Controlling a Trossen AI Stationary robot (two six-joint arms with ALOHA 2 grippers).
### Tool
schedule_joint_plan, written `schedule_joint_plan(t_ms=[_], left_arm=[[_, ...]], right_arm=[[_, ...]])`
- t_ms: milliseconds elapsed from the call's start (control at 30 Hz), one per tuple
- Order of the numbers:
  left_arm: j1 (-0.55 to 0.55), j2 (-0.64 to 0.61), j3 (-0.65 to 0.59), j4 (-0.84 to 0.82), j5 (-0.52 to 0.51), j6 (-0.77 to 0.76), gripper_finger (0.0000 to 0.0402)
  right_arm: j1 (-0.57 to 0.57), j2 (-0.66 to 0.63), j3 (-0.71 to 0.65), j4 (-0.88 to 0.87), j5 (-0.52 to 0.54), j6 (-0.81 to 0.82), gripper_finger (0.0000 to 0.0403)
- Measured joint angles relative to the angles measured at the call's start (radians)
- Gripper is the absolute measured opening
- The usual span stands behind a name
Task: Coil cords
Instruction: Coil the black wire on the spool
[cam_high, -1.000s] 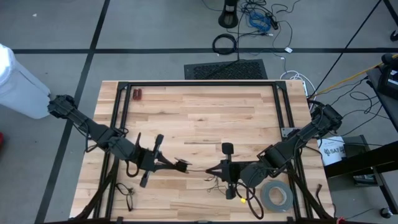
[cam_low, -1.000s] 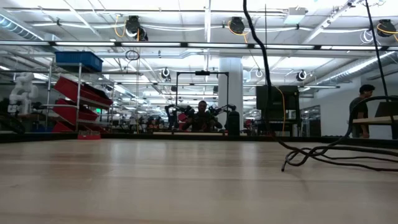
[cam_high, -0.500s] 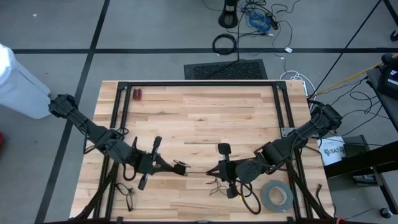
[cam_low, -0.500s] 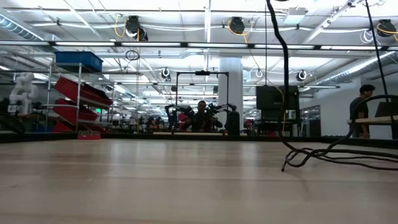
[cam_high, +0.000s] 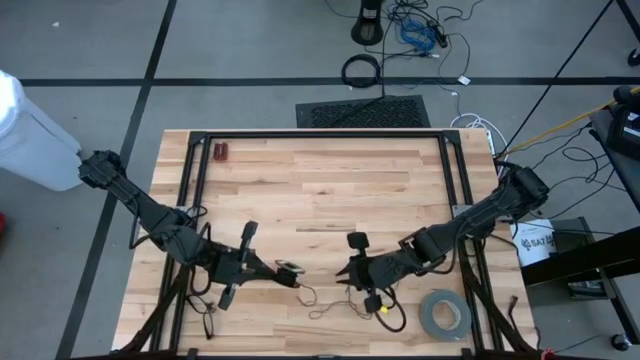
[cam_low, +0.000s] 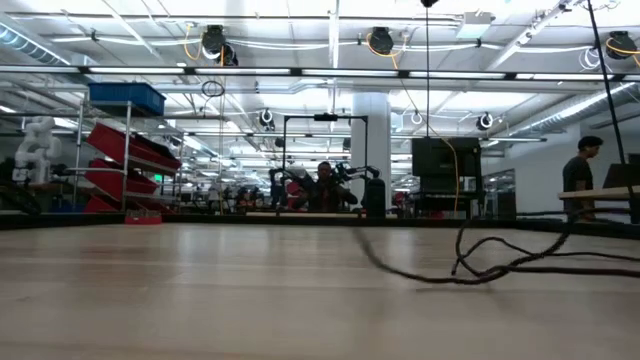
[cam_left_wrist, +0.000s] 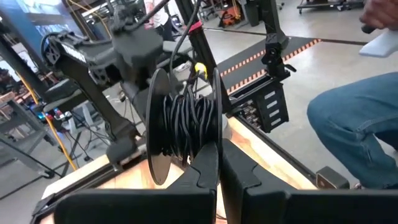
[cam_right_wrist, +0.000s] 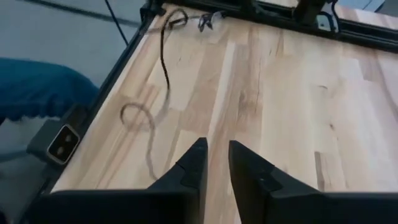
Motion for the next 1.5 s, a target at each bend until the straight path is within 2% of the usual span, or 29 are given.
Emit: schedule_joint_plan(t_ms=[200, 467, 700, 800, 1100, 1500], left_arm=[[0.003, 0.0, 0.0, -0.001, 0.0, 0.006, 0.0003], [0.003, 0.0, 0.0, 0.002, 0.0, 0.033, 0.0003], [0.003, 0.0, 0.0, 0.038, 0.0, 0.043, 0.0003], [0.003, 0.001, 0.0, 0.036, 0.0, 0.043, 0.0003], [0.005, 0.001, 0.0, 0.048, 0.004, 0.063, 0.0003], [0.006, 0.002, 0.0, 0.04, 0.004, 0.067, 0.0003]], right_arm=[[-0.016, 0.0, -0.075, 0.241, -0.015, -0.014, 0.0062], [-0.015, -0.001, -0.16, 0.532, -0.181, -0.025, 0.0062], [-0.021, 0.002, -0.25, 0.584, -0.182, -0.012, 0.0073], [-0.026, 0.018, -0.251, 0.589, -0.18, -0.003, 0.0096], [-0.054, 0.14, -0.251, 0.771, -0.182, 0.025, 0.0169], [-0.092, 0.178, -0.249, 0.83, -0.24, 0.117, 0.017]])
